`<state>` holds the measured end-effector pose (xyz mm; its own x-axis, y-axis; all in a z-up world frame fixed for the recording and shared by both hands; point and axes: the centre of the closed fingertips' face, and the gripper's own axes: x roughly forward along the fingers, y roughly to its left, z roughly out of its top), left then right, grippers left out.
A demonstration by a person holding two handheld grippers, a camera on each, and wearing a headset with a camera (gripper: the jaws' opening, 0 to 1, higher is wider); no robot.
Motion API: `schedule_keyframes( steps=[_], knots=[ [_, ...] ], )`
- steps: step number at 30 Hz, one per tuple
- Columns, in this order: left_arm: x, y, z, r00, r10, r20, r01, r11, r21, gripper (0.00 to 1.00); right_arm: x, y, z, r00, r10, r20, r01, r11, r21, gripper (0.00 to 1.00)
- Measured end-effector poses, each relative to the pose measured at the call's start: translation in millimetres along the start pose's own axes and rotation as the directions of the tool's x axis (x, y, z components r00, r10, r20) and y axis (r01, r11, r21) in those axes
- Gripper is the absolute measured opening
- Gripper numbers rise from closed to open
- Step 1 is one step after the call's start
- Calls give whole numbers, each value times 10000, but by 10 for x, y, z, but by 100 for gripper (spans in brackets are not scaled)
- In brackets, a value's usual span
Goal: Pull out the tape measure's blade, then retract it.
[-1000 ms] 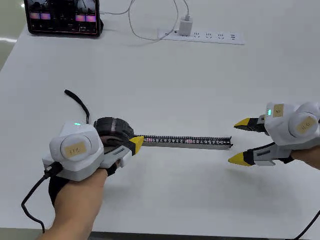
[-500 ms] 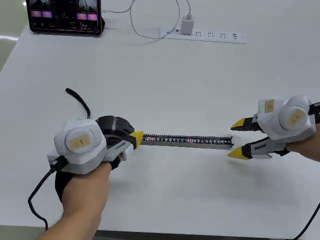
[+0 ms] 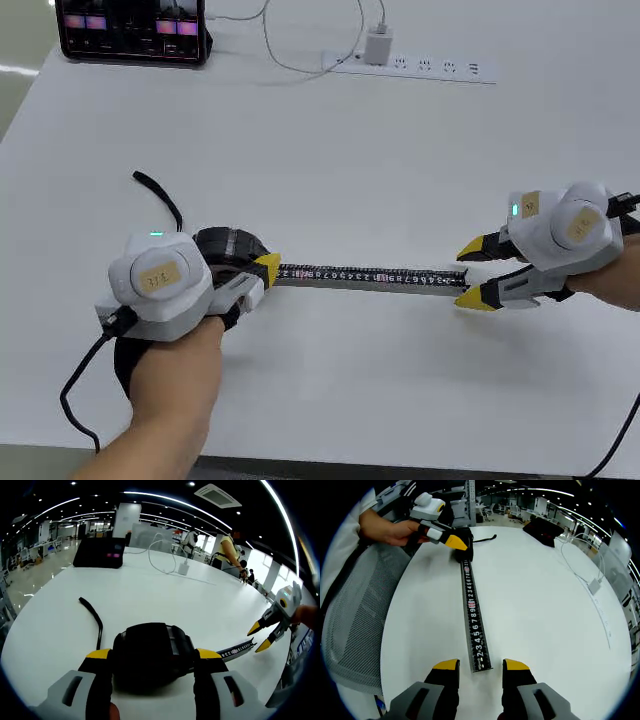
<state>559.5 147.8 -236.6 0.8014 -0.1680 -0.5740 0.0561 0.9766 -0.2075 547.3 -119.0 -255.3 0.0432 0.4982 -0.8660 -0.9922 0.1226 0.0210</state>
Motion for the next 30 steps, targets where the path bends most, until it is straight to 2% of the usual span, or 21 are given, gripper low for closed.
schedule_keyframes(
  steps=[7,25,30],
  knots=[
    [3,-1,1,10000,-38,10,38,10000,15,62,0,0,-3,9999,84,-74,-85,9999,-84,29],
    [8,-4,-9,10000,-50,-58,50,10000,3,62,39,-16,-66,9978,350,-564,-373,9985,-401,16],
    [11,-5,-12,9999,-59,-97,59,10000,-15,62,56,-1,-80,9955,580,-748,-620,9967,-530,12]
  ],
)
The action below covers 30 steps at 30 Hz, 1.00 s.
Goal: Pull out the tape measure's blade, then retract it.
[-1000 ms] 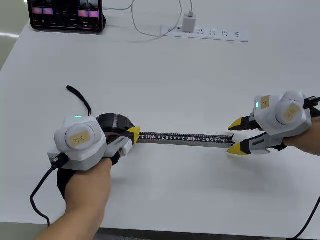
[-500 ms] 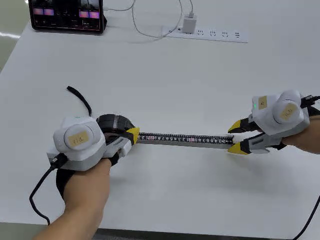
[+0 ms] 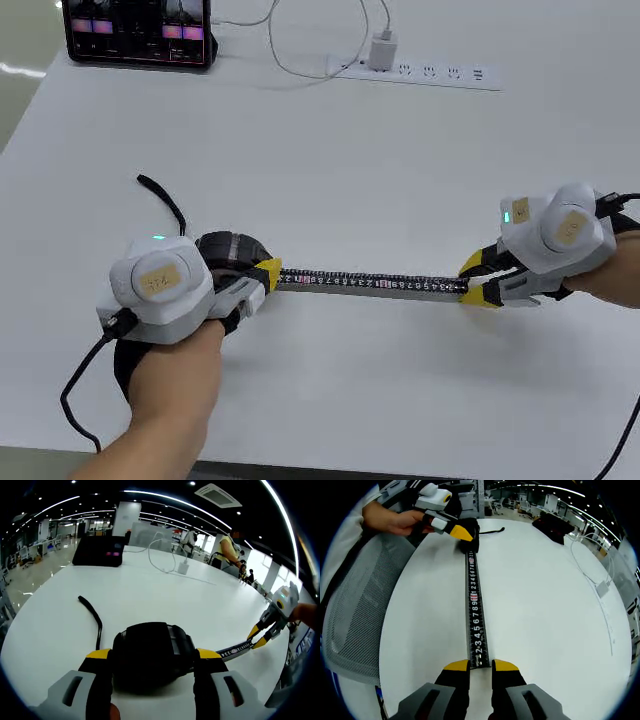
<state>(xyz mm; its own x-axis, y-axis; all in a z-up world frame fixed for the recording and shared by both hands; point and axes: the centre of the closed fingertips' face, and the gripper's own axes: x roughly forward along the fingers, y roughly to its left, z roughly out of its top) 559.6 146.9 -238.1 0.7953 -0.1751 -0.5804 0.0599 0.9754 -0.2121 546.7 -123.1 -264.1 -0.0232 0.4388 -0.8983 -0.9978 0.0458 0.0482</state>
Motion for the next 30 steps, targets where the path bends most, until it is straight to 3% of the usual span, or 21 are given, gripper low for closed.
schedule_keyframes(
  steps=[30],
  knots=[
    [46,18,-15,9990,-65,-439,70,9999,111,60,19,-23,-27,9990,-205,-399,195,9995,-248,10]
  ],
)
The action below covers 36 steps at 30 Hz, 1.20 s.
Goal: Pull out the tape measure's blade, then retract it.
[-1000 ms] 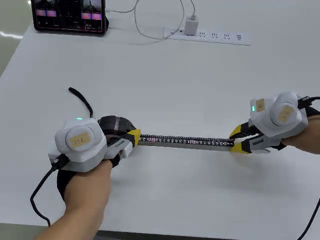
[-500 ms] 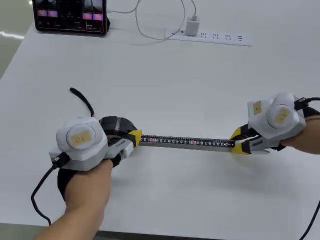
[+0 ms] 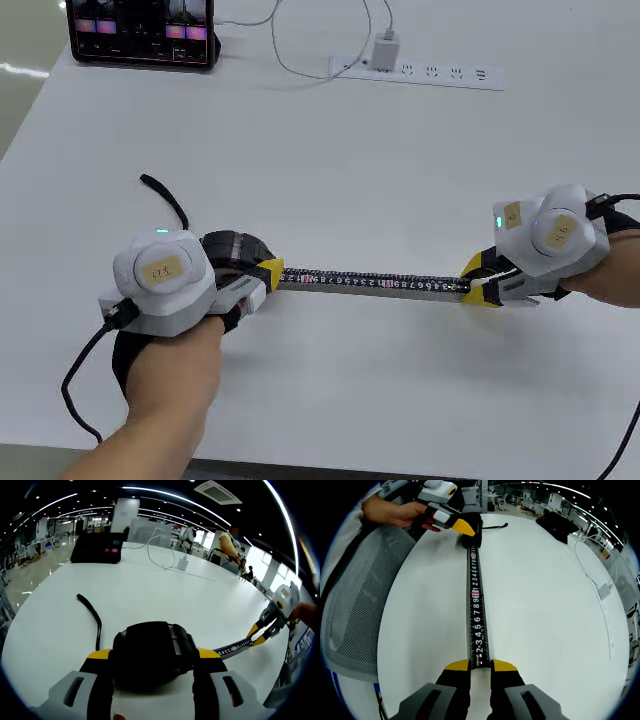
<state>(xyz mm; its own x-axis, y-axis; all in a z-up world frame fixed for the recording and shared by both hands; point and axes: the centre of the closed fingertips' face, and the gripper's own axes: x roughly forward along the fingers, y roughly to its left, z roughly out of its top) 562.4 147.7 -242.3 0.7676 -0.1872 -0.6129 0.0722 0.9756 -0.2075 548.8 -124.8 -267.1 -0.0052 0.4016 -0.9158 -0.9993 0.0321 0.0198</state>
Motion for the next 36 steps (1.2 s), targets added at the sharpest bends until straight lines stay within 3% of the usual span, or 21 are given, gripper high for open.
schedule_keyframes(
  steps=[5,26,36],
  knots=[
    [1,-3,-11,9998,-8,-191,8,10000,-8,58,2,-9,-10,10000,20,-49,-20,10000,-3,10],
    [-37,-17,-9,9998,-156,-125,154,9997,-202,59,-20,-14,19,9997,-48,-224,46,9999,-103,10],
    [-52,-10,-9,9997,-238,-106,235,9992,-319,59,13,-31,148,10000,-30,-52,29,9999,-169,10]
  ],
)
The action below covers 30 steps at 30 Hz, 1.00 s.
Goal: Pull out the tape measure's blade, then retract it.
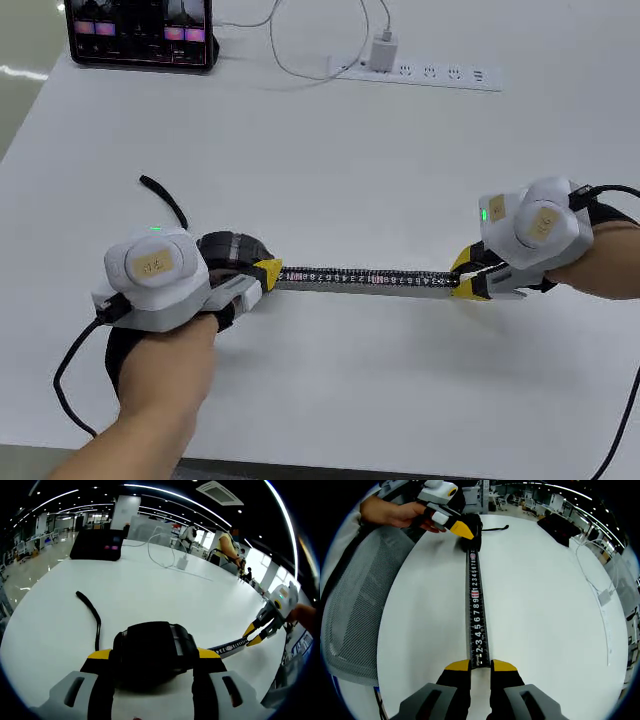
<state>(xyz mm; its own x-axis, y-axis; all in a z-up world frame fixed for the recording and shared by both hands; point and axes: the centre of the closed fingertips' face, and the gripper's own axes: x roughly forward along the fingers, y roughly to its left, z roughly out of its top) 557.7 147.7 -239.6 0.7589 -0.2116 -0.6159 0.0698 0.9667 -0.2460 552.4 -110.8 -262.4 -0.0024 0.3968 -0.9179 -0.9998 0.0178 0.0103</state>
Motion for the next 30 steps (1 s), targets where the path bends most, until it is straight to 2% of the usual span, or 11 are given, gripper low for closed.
schedule_keyframes(
  steps=[16,30],
  knots=[
    [-15,-5,1,9999,-119,51,120,9997,-215,59,65,-5,174,9997,91,231,-90,9999,-58,10],
    [-13,-1,1,9999,-129,89,131,9995,-273,59,107,-24,253,9993,109,351,-106,9999,-84,10]
  ],
)
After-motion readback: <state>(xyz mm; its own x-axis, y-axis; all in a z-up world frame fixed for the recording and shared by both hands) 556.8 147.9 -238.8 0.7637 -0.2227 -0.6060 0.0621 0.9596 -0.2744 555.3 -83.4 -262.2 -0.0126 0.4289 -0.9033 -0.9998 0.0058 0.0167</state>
